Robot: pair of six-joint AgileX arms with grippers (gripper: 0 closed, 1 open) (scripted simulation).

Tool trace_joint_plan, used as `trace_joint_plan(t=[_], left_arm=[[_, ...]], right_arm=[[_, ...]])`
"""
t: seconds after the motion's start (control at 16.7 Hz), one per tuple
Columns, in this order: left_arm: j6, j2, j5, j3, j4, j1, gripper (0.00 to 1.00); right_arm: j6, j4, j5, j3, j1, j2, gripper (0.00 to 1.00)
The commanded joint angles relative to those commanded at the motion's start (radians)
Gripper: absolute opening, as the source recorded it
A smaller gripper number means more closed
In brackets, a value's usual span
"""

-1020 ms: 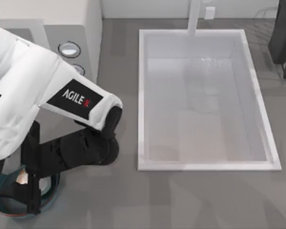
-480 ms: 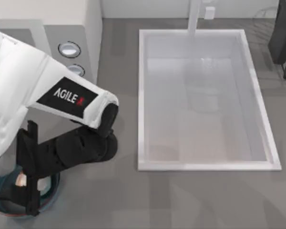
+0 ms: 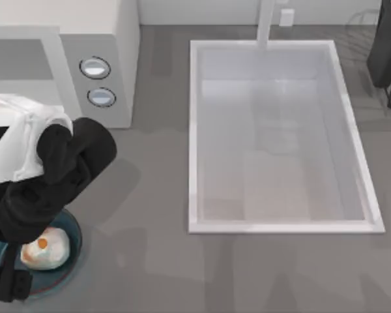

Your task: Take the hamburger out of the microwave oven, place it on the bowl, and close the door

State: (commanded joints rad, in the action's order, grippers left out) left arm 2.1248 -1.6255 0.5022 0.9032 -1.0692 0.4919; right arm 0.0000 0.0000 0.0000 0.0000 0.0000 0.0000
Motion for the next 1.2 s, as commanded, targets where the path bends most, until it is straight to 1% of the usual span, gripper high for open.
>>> trace_joint_plan(t=[0.18,0.42,0.6,0.72,0.84,0.96,1.08,1.2], left_arm=[[-0.383,0.330,-0.118,-0.161,0.210,-0.061,1.00],[-0.949,0.767,-0.260,-0.380,0.483,-0.163,1.00],[-1.342,1.072,-0.350,-0.541,0.674,-0.250,1.00],[-1.570,1.253,-0.399,-0.640,0.787,-0.309,1.00],[-1.765,1.401,-0.438,-0.727,0.884,-0.365,1.00],[-1.920,1.511,-0.468,-0.800,0.963,-0.415,1.00],[-2.031,1.581,-0.488,-0.855,1.021,-0.455,1.00],[-2.099,1.615,-0.499,-0.890,1.056,-0.481,1.00]], right_arm=[[0.000,0.000,0.000,0.000,0.000,0.000,1.00],[0.000,0.000,0.000,0.000,0.000,0.000,1.00],[0.000,0.000,0.000,0.000,0.000,0.000,1.00],[0.000,0.000,0.000,0.000,0.000,0.000,1.00],[0.000,0.000,0.000,0.000,0.000,0.000,1.00],[0.000,0.000,0.000,0.000,0.000,0.000,1.00],[0.000,0.000,0.000,0.000,0.000,0.000,1.00],[0.000,0.000,0.000,0.000,0.000,0.000,1.00]])
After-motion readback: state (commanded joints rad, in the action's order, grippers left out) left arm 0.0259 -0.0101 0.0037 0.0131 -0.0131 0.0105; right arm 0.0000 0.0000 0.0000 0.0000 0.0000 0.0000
